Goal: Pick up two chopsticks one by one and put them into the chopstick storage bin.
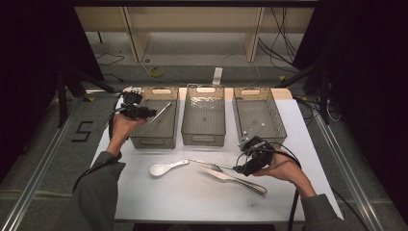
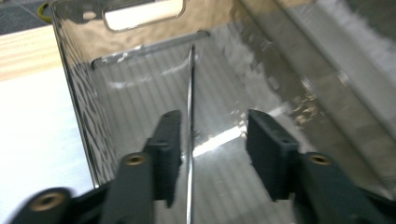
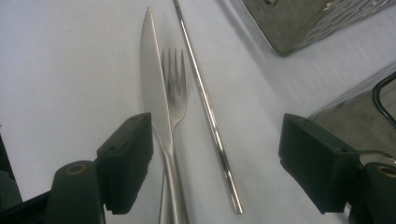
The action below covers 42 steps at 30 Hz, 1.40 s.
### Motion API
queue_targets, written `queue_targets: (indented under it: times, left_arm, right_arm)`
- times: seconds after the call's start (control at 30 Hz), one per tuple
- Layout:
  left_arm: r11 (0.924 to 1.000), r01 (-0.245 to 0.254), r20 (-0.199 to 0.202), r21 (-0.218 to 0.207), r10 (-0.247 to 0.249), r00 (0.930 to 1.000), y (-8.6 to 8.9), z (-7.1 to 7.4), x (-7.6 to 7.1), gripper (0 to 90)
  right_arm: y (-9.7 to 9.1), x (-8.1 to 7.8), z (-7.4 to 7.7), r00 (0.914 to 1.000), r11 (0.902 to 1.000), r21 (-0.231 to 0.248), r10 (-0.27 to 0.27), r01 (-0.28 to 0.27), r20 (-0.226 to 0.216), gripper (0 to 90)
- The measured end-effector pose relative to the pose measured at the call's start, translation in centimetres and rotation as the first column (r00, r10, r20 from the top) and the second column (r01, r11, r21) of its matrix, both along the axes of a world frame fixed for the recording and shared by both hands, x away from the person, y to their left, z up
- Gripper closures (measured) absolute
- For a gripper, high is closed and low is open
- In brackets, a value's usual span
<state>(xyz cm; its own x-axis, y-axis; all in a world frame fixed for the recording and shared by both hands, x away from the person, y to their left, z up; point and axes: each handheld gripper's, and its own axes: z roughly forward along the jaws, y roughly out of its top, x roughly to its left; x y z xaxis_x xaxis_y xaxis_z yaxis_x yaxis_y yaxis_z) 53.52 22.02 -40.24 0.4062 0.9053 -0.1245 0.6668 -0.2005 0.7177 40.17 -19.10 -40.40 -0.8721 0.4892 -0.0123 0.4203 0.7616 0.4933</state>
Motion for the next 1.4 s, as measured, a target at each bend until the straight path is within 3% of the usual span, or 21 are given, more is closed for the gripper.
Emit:
queue_targets:
  times: [0.07,0.17,0.23,0.27,0.33,0.4,0.63,0.73,0.83,0.97,1.0,1.1,1.3,1.4]
  left_arm:
    - [0.9991,0.006,-0.002,-0.042,-0.006,1.0000,0.0,0.4,-0.7,38.7]
    - [0.9956,0.042,-0.017,-0.083,-0.044,0.9989,-0.2,0.9,-2.2,33.9]
    - [0.9822,0.081,-0.032,-0.170,-0.088,0.9956,-0.5,1.3,-3.5,26.6]
    - [0.9771,0.113,-0.025,-0.180,-0.120,0.9925,-0.8,1.4,-4.2,25.6]
    - [0.9794,0.142,-0.006,-0.143,-0.145,0.9895,-1.4,1.6,-5.5,23.2]
    - [0.9757,0.157,0.000,-0.153,-0.159,0.9873,-1.7,1.7,-6.4,21.6]
    - [0.9729,0.180,0.036,-0.145,-0.177,0.9836,-3.3,1.7,-9.1,16.7]
    - [0.9675,0.233,0.048,-0.099,-0.229,0.9722,-4.1,1.1,-10.4,15.8]
    - [0.9600,0.260,0.059,-0.105,-0.255,0.9652,-4.4,0.5,-11.5,15.7]
    - [0.9582,0.276,0.107,-0.076,-0.267,0.9577,-4.4,-0.1,-13.0,15.7]
    - [0.9577,0.277,0.111,-0.077,-0.268,0.9569,-4.2,-0.3,-13.1,15.7]
    - [0.9487,0.275,0.119,-0.155,-0.259,0.9586,-3.8,-0.8,-13.8,15.8]
    - [0.9393,0.301,0.135,-0.164,-0.281,0.9501,-4.3,-1.5,-15.6,15.8]
    - [0.9382,0.327,0.142,-0.113,-0.311,0.9399,-4.6,-1.7,-16.3,15.8]
  right_arm:
    - [0.0,0.2,0.0,1.0000,1.0000,-0.004,0.000,0.000,-0.002,27.6]
    - [0.0,0.4,-0.1,1.0000,0.9999,-0.011,-0.004,0.004,-0.005,27.8]
    - [0.1,0.6,-0.3,0.9999,0.9993,-0.035,-0.013,0.012,-0.007,27.9]
    - [0.1,0.8,-0.5,0.9998,0.9991,-0.041,-0.016,0.015,-0.008,28.3]
    - [0.1,1.2,-0.8,0.9993,0.9985,-0.048,-0.028,0.026,-0.026,29.5]
    - [0.1,1.6,-1.2,0.9992,0.9979,-0.061,-0.023,0.021,-0.034,30.9]
    - [1.0,2.3,-2.0,0.9985,0.9942,-0.108,-0.001,-0.005,-0.055,37.4]
    - [1.4,2.5,-2.4,0.9985,0.9901,-0.140,0.011,-0.018,-0.053,39.3]
    - [1.5,2.7,-2.7,0.9981,0.9879,-0.153,0.016,-0.025,-0.060,41.9]
    - [1.6,2.9,-3.0,0.9972,0.9872,-0.157,0.015,-0.027,-0.073,44.2]
    - [1.7,3.0,-3.0,0.9967,0.9870,-0.159,0.012,-0.024,-0.081,44.4]
    - [1.8,3.2,-3.2,0.9963,0.9852,-0.170,0.006,-0.021,-0.086,46.2]
    - [2.2,3.4,-3.5,0.9953,0.9791,-0.200,0.018,-0.037,-0.095,50.7]
    - [2.3,3.5,-3.9,0.9939,0.9760,-0.212,0.029,-0.051,-0.106,54.6]
